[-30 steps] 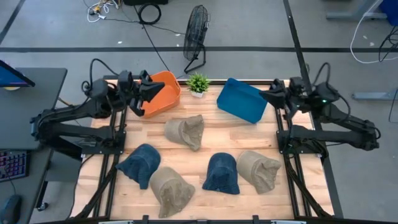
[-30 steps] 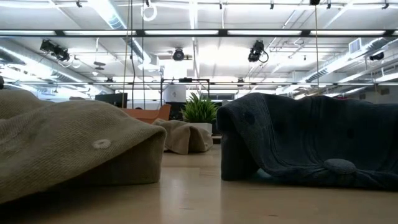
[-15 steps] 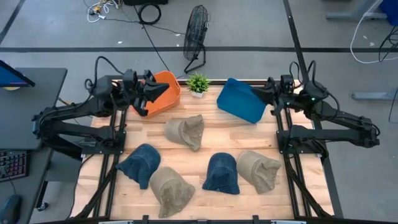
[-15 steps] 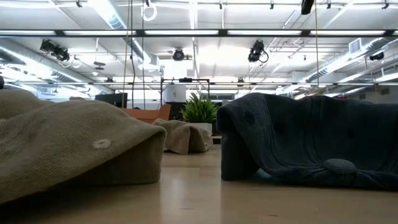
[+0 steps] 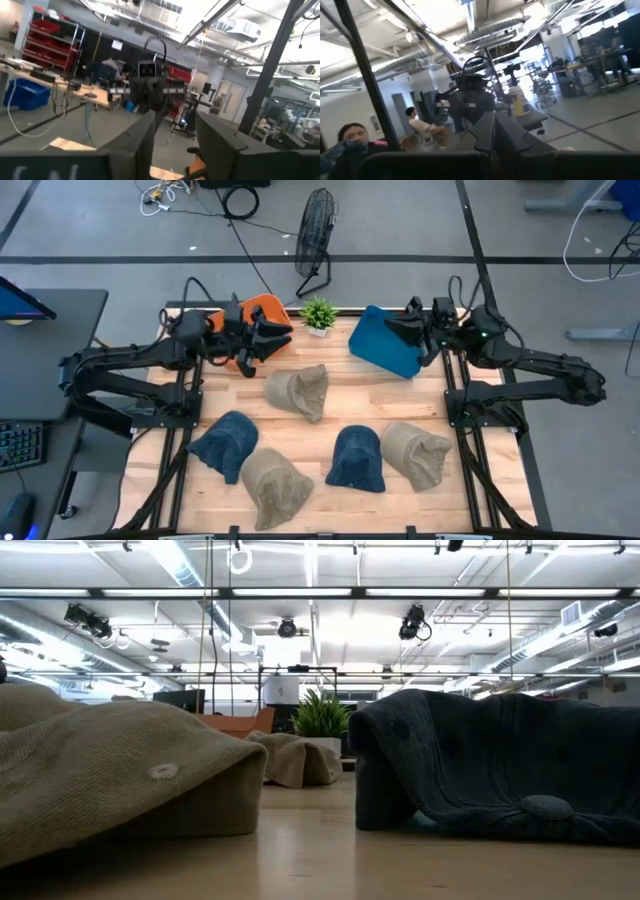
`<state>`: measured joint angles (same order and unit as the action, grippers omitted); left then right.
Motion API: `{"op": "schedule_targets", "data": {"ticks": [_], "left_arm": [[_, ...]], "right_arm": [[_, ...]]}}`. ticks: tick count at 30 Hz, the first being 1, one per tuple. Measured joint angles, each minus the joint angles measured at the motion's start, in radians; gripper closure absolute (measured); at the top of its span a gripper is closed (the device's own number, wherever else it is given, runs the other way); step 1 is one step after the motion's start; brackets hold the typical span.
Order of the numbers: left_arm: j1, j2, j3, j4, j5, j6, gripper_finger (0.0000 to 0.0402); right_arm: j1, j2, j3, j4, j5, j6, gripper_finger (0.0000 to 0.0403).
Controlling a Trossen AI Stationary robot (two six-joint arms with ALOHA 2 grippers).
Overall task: Pick & Place hat
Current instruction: Put the right blue cap into the blue bin
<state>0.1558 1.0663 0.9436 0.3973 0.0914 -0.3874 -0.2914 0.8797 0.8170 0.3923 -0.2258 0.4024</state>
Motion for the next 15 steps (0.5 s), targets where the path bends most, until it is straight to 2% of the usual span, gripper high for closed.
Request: {"op": "schedule_targets", "data": {"ticks": [3, 6, 10, 15], "left_arm": [[-0.003, 0.029, 0.0, -0.003, 0.001, -0.002, 0.0234], [-0.003, 0.049, 0.0, -0.007, 0.001, -0.012, 0.0233], [-0.003, 0.054, 0.0, -0.013, 0.004, -0.028, 0.0238], [-0.003, 0.054, 0.0, -0.044, 0.008, -0.028, 0.024]], "right_arm": [[0.013, 0.057, 0.091, -0.018, -0.053, -0.05, 0.038], [0.043, 0.114, 0.207, -0.155, -0.063, -0.162, 0.038], [0.076, 0.166, 0.388, -0.546, -0.039, -0.294, 0.038], [0.137, 0.214, 0.529, -1.009, 0.048, -0.336, 0.038]]}}
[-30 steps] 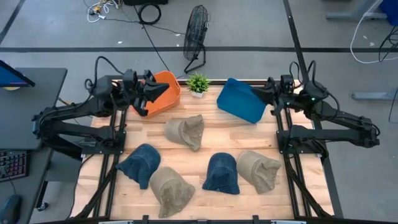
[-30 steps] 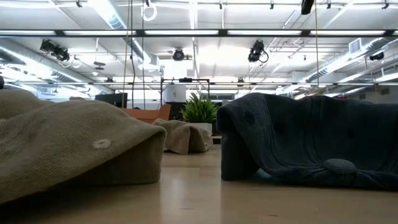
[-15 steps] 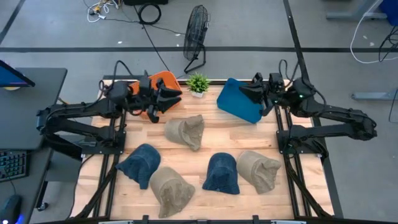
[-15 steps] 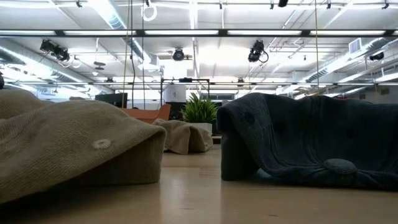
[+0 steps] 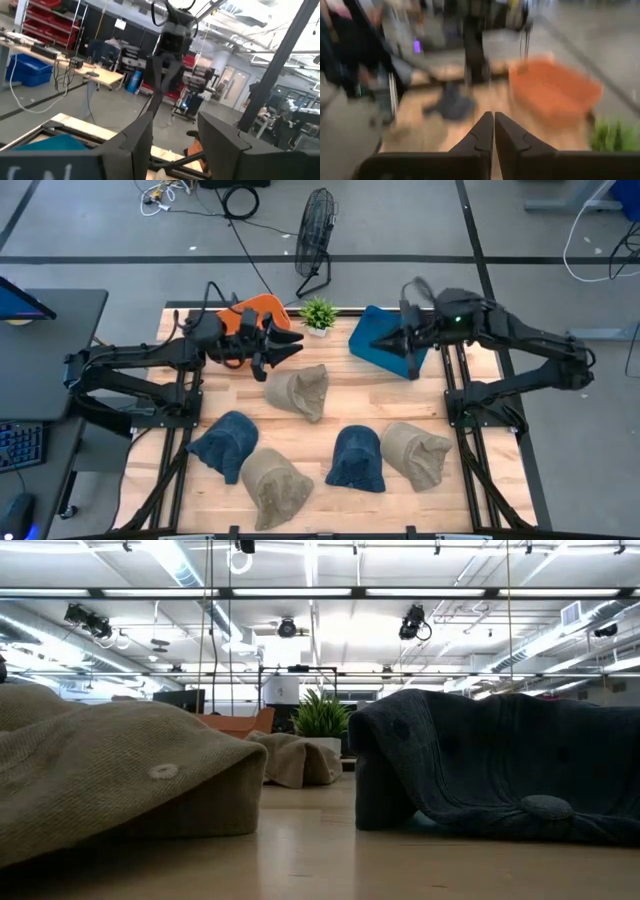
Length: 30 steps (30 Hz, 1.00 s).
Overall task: Pick & Place hat
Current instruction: Put the right blue cap into the blue bin
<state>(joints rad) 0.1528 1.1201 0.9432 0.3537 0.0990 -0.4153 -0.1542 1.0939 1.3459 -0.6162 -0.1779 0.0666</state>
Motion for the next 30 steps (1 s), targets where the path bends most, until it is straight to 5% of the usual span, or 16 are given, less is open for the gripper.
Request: {"op": "schedule_targets", "data": {"ticks": [9, 21, 30], "left_arm": [[0.0, -0.001, 0.0, -0.106, 0.003, -0.001, 0.0241], [-0.032, -0.001, 0.0, -0.129, 0.002, -0.012, 0.0241], [-0.032, -0.001, 0.0, -0.134, -0.054, 0.002, 0.0241]], "right_arm": [[0.109, 0.031, 0.016, -0.263, 0.013, 0.102, 0.0371], [0.21, 0.218, 0.016, -0.318, 0.014, 0.081, 0.0255], [0.314, 0.43, 0.016, -0.314, 0.006, 0.063, 0.0237]]}}
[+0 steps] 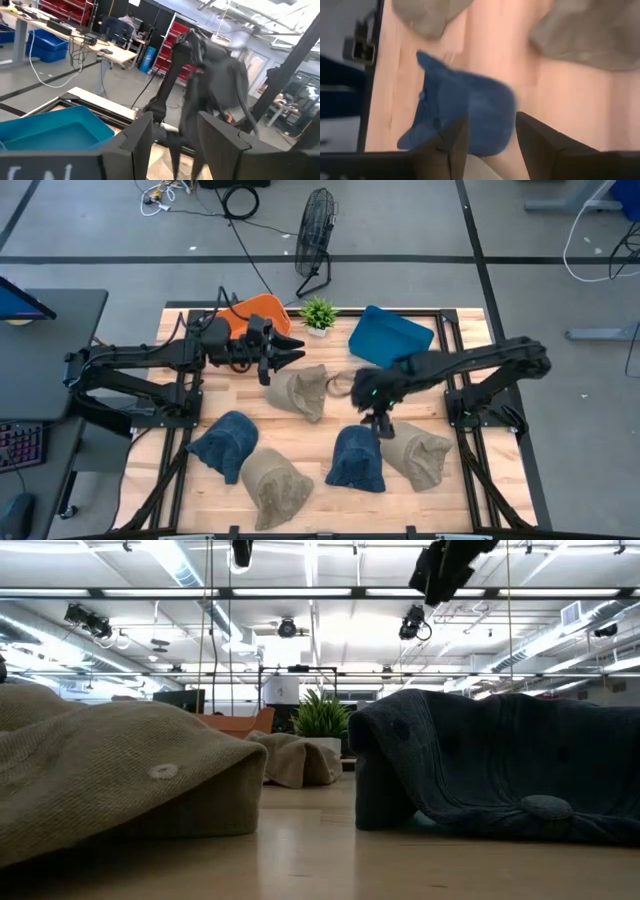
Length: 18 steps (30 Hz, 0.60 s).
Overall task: Pick & Place hat
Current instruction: Put the right blue cap into the blue bin
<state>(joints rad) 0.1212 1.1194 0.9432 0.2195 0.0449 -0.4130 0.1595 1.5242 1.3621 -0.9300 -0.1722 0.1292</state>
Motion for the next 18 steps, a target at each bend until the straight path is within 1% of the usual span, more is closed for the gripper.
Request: {"op": "schedule_targets", "data": {"ticks": [5, 10, 12, 14, 16, 18], "left_arm": [[-0.001, 0.0, 0.0, 0.0, 0.0, -0.001, 0.0241], [-0.001, 0.0, 0.0, -0.001, 0.0, 0.002, 0.0241], [-0.001, 0.0, 0.0, -0.001, 0.0, 0.005, 0.0241], [-0.002, 0.0, 0.0, -0.001, 0.0, 0.005, 0.0241], [-0.001, 0.0, 0.0, -0.001, 0.0, 0.005, 0.0241], [-0.001, 0.0, 0.0, 0.0, 0.0, 0.005, 0.0241]], "right_arm": [[0.096, 0.117, 0.0, 0.012, -0.001, -0.014, 0.0241], [0.185, 0.228, 0.0, 0.069, 0.007, 0.028, 0.024], [0.221, 0.271, 0.0, 0.106, 0.063, 0.049, 0.024], [0.25, 0.305, -0.001, 0.127, 0.153, 0.048, 0.024], [0.266, 0.328, -0.001, 0.135, 0.221, 0.051, 0.024], [0.273, 0.341, -0.001, 0.133, 0.233, 0.074, 0.024]]}}
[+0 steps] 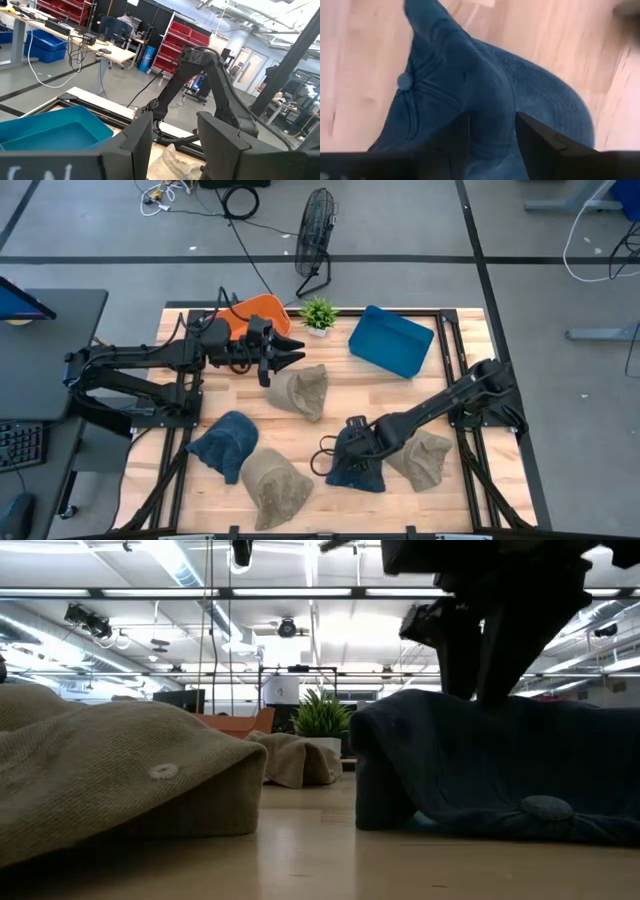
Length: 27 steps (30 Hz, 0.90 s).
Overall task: Pick & Place hat
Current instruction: Put the right blue cap into the blue bin
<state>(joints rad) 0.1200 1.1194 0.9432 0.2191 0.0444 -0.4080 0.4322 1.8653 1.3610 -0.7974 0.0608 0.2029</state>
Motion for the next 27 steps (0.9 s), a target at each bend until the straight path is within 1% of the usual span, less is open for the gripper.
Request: {"op": "schedule_targets", "data": {"ticks": [4, 10, 13, 18, 19, 22, 24, 27], "left_arm": [[0.0, 0.0, 0.0, 0.0, 0.001, 0.0, 0.0241], [0.0, 0.0, 0.0, 0.0, 0.003, 0.0, 0.0241], [0.0, 0.0, 0.0, 0.0, 0.003, 0.0, 0.0241], [0.0, 0.0, 0.0, 0.0, 0.003, 0.0, 0.0241], [0.0, 0.0, 0.0, 0.0, 0.003, 0.0, 0.0241], [0.0, 0.0, 0.0, 0.0, 0.003, 0.0, 0.0241], [0.0, 0.0, 0.0, 0.001, 0.003, 0.0, 0.0241], [0.0, 0.0, 0.0, 0.001, 0.003, 0.0, 0.0241]], "right_arm": [[0.004, 0.011, 0.0, -0.003, 0.003, 0.048, 0.024], [0.003, 0.016, 0.0, -0.003, 0.002, 0.051, 0.0247], [-0.001, 0.016, 0.0, -0.004, 0.002, 0.043, 0.0278], [-0.024, 0.016, 0.0, -0.03, -0.036, 0.047, 0.038], [-0.03, 0.016, 0.0, -0.038, -0.043, 0.047, 0.039], [-0.056, 0.002, 0.0, -0.079, -0.115, 0.051, 0.0387], [-0.07, -0.018, 0.005, -0.13, -0.16, 0.062, 0.0391], [-0.084, -0.065, 0.044, -0.249, -0.144, 0.059, 0.0397]]}}
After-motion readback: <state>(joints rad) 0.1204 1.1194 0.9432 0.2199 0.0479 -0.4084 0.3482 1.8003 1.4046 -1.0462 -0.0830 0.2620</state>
